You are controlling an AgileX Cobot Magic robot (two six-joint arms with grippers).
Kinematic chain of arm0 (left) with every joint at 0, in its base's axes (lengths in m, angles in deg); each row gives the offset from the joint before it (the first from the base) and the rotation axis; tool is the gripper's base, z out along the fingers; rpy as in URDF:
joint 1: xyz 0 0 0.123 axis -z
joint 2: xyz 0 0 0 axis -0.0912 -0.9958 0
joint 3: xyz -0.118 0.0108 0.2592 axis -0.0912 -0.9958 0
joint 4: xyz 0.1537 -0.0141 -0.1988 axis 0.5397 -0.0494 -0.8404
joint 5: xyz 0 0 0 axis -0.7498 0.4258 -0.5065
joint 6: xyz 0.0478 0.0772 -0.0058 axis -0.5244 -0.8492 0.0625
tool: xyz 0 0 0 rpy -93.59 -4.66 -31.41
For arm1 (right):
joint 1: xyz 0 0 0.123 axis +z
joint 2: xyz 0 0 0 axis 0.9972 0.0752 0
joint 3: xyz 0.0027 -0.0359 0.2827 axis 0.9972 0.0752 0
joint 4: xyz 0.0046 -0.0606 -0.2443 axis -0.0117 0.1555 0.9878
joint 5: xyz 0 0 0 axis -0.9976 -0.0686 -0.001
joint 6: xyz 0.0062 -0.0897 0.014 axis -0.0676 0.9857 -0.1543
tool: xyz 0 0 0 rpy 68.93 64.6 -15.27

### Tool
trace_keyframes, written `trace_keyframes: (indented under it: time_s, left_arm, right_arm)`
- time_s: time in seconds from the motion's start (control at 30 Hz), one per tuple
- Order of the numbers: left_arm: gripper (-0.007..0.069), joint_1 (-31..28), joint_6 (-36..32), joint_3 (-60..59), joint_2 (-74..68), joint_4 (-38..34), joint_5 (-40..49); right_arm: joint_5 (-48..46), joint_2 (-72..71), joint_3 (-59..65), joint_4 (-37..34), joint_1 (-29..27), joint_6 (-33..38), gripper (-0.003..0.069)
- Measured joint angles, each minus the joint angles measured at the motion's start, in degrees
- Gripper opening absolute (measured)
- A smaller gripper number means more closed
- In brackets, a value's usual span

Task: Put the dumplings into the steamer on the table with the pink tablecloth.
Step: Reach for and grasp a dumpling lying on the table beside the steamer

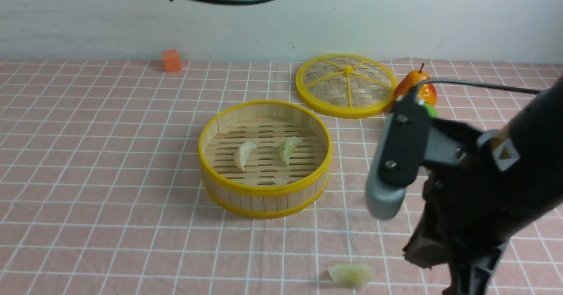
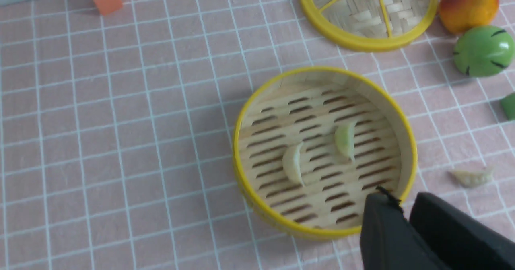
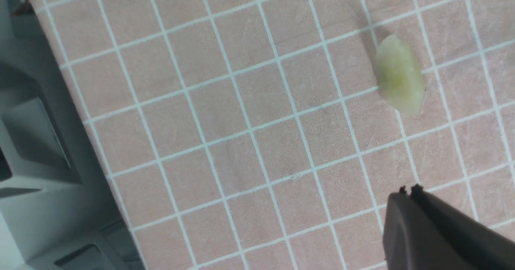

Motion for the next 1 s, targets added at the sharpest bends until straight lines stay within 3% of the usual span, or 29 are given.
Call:
trace_keyframes:
  time_s: [0.13, 0.33, 0.4, 0.43, 0.53, 0.67, 0.83, 1.0]
  left_arm:
    - [-0.0013, 0.00, 0.51, -14.09, 8.31, -1.69, 0.00]
    - [-0.0013, 0.00, 0.90, -34.78, 21.23, -2.61, -0.36]
    - [-0.0013, 0.00, 0.90, -43.99, 28.06, -2.67, -1.69]
    - [-0.0013, 0.00, 0.90, -43.99, 28.50, -2.67, -1.69]
    - [-0.0013, 0.00, 0.90, -53.18, 35.26, -2.67, -3.94]
    - [-0.0013, 0.00, 0.96, -60.10, 41.13, -2.96, -6.21]
    - [-0.0013, 0.00, 0.96, -65.19, 46.23, -3.89, -8.71]
    - [-0.0013, 0.00, 0.98, -66.73, 48.54, -3.89, -9.91]
  right_arm:
    - [2.39, 3.56, -0.05, 1.34, 0.90, 0.21, 0.0007]
    - [5.95, 9.32, -0.05, 2.07, 0.90, 1.05, 0.0132]
    - [8.50, 11.93, -0.05, 2.07, 0.90, 1.38, 0.0240]
    - [8.72, 12.12, -0.05, 2.07, 0.90, 1.45, 0.0260]
    - [14.63, 15.88, -0.05, 2.52, 0.90, 1.57, 0.0447]
    - [19.89, 20.01, -0.11, 4.53, 0.90, 1.75, 0.0584]
    - [21.78, 25.58, -0.11, 8.51, 0.90, 1.75, 0.0622]
    - [22.10, 30.41, -0.11, 11.40, 0.90, 1.75, 0.0545]
